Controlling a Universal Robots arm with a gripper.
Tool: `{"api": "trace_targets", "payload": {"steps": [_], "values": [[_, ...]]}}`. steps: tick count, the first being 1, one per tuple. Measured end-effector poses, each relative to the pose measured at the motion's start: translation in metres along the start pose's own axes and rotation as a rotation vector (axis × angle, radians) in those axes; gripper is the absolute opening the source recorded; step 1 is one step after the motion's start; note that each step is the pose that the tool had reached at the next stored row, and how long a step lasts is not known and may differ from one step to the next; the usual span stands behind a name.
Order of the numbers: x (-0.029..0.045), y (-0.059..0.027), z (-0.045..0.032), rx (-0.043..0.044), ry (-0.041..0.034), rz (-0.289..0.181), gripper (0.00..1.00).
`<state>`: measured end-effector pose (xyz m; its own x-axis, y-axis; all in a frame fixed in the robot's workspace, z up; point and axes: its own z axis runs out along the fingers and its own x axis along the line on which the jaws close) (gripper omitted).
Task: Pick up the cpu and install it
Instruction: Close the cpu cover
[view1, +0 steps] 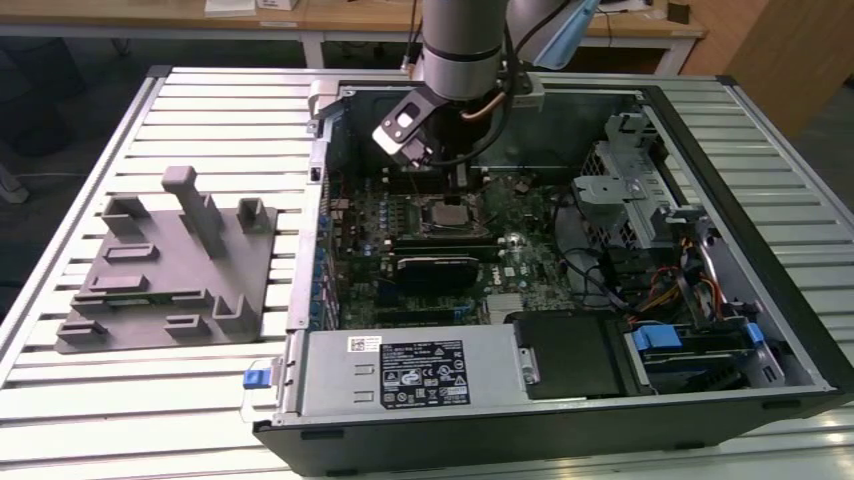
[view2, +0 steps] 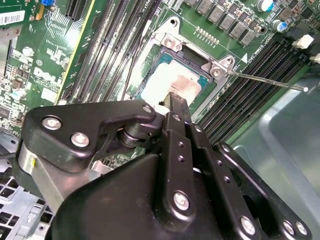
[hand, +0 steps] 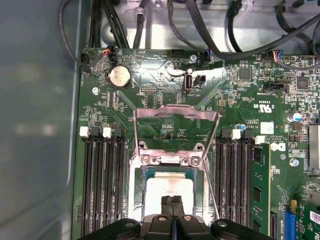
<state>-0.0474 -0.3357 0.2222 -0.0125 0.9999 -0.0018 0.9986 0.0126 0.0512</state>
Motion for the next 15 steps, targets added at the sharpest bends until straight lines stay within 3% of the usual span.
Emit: {"api": "trace_targets", "payload": {"steps": [15], "values": [[0.0, 0.0003, -0.0058, 0.0, 0.0, 0.0, 0.11]]}}
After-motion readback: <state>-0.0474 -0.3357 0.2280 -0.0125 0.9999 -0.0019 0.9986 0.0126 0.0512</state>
